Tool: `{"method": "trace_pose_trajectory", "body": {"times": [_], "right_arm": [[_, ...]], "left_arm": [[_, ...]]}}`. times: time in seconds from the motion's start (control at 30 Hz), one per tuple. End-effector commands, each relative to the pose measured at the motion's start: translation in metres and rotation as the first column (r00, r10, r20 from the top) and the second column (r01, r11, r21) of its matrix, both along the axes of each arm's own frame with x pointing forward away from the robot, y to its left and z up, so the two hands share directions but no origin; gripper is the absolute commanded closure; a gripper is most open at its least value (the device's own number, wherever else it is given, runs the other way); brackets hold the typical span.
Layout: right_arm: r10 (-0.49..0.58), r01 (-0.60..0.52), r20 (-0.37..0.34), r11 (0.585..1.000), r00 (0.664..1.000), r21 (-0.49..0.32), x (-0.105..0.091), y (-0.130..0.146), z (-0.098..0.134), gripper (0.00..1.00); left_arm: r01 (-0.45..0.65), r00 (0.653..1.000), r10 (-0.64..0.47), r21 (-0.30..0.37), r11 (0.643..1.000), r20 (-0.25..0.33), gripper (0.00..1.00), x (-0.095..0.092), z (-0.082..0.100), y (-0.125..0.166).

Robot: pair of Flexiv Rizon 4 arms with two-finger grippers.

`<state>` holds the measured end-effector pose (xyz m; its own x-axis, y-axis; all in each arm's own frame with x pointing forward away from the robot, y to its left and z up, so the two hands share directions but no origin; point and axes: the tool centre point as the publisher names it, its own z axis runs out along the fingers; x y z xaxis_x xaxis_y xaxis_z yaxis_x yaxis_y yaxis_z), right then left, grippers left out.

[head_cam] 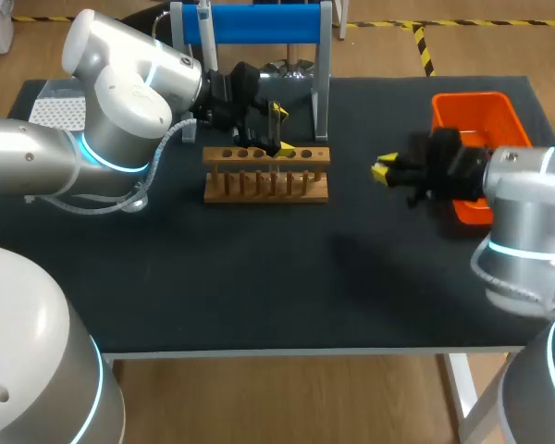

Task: Invert the test tube, pick up the pipette, mount the tip to pipette, aspirate from beaker and dispense into the tube, eject the tip, return the pipette, and cap with the stopper.

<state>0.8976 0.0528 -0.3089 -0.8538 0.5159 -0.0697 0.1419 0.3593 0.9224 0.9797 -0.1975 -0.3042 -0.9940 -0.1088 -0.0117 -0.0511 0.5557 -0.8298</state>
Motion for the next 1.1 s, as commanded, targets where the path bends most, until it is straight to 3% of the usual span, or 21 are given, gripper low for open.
{"method": "trace_pose_trajectory", "body": {"times": [0.03, 0.4, 1.1], "right_arm": [[0.209, -0.211, -0.096, 0.977, 0.973, -0.016, 0.014, 0.004, 0.029, 1.00], [0.348, -0.352, -0.069, 0.933, 0.935, -0.073, 0.038, 0.054, 0.088, 1.00], [0.348, -0.352, -0.069, 0.933, 0.935, -0.073, 0.038, 0.054, 0.088, 1.00]], "left_arm": [[0.001, 1.000, -0.001, 0.003, 1.000, -0.002, 0.00, 0.001, 0.000, 0.000], [0.001, 1.000, -0.001, 0.003, 1.000, -0.002, 0.00, 0.001, 0.000, 0.000], [0.001, 1.000, -0.001, 0.003, 1.000, -0.002, 0.00, 0.001, 0.000, 0.000]]}}
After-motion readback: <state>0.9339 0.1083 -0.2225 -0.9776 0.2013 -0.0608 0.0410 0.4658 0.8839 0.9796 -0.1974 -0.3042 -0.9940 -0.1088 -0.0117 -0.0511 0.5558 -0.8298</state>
